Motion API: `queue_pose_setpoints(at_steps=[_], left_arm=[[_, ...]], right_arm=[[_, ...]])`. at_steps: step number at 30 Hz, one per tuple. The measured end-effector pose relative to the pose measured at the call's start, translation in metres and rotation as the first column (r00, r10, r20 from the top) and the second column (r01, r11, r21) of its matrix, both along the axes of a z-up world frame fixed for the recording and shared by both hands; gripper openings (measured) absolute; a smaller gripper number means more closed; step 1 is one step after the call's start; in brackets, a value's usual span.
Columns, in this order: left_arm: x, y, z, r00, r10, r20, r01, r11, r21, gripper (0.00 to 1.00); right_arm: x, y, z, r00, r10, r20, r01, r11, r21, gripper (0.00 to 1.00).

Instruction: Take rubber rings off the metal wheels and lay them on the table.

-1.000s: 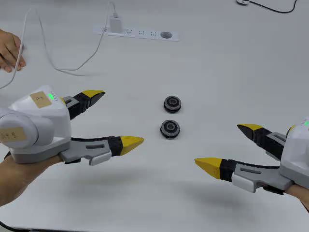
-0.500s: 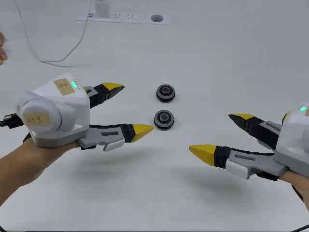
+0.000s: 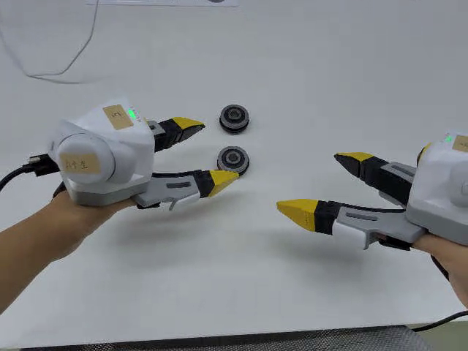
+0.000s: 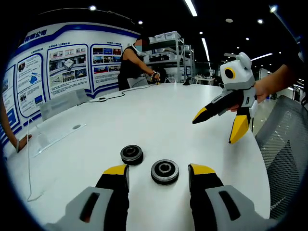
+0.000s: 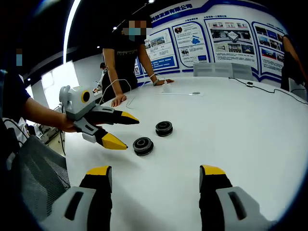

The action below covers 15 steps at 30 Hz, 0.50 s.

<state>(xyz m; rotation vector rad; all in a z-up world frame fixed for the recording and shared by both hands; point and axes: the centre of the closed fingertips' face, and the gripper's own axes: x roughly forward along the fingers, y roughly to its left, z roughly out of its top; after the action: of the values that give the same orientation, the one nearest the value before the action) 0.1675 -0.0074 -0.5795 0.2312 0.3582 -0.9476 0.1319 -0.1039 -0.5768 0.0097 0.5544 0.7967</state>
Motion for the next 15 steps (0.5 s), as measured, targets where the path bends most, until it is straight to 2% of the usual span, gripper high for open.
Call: queue_pose_setpoints(at_steps=[7, 15], left_arm=[[0.002, -0.005, -0.001, 1.0, -0.015, 0.01, 0.015, 1.0, 0.003, 0.4], [0.001, -0.012, -0.005, 0.999, -0.04, 0.005, 0.04, 0.999, 0.004, 0.28]], right_arm=[[-0.001, 0.003, -0.003, 1.0, 0.004, -0.014, -0.004, 1.0, 0.015, 0.73], [-0.001, 0.004, -0.005, 1.0, 0.005, -0.02, -0.004, 1.0, 0.026, 0.72]])
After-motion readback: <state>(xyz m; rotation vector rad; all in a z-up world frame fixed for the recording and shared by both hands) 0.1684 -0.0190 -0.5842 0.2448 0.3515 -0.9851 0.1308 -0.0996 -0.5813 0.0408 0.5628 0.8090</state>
